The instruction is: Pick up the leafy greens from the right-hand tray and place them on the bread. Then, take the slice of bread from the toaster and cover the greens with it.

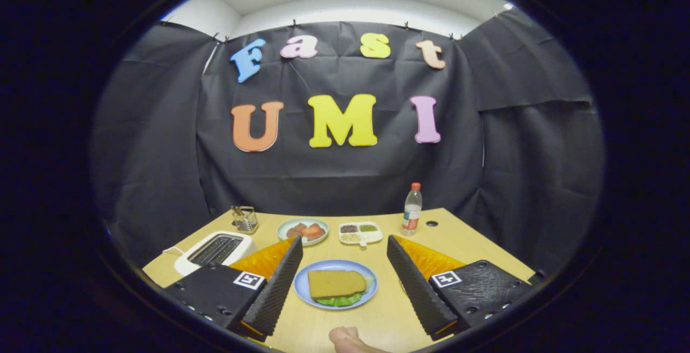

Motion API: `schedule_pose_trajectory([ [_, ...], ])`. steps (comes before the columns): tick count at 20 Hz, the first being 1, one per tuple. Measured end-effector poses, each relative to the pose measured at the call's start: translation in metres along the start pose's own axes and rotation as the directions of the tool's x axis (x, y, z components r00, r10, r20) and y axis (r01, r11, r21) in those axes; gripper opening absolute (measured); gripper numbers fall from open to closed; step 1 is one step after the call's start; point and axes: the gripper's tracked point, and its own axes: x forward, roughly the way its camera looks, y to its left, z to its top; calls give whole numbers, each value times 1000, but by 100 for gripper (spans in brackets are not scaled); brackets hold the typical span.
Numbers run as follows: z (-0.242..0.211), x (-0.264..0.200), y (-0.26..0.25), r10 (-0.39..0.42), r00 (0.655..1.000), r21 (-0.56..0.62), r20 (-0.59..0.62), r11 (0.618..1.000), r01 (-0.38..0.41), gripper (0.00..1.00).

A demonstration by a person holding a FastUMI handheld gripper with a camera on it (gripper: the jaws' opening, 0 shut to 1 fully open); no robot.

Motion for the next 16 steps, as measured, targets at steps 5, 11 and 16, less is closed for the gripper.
schedule_pose_trajectory([
  [5, -4, -49, 11, 51, 998, 17, 37, 999, -51, 96],
  [11, 4, -81, 9, 66, 995, 4, 71, 998, -66, 96],
  [16, 3, -96, 7, 66, 995, 5, 70, 998, -66, 96],
])
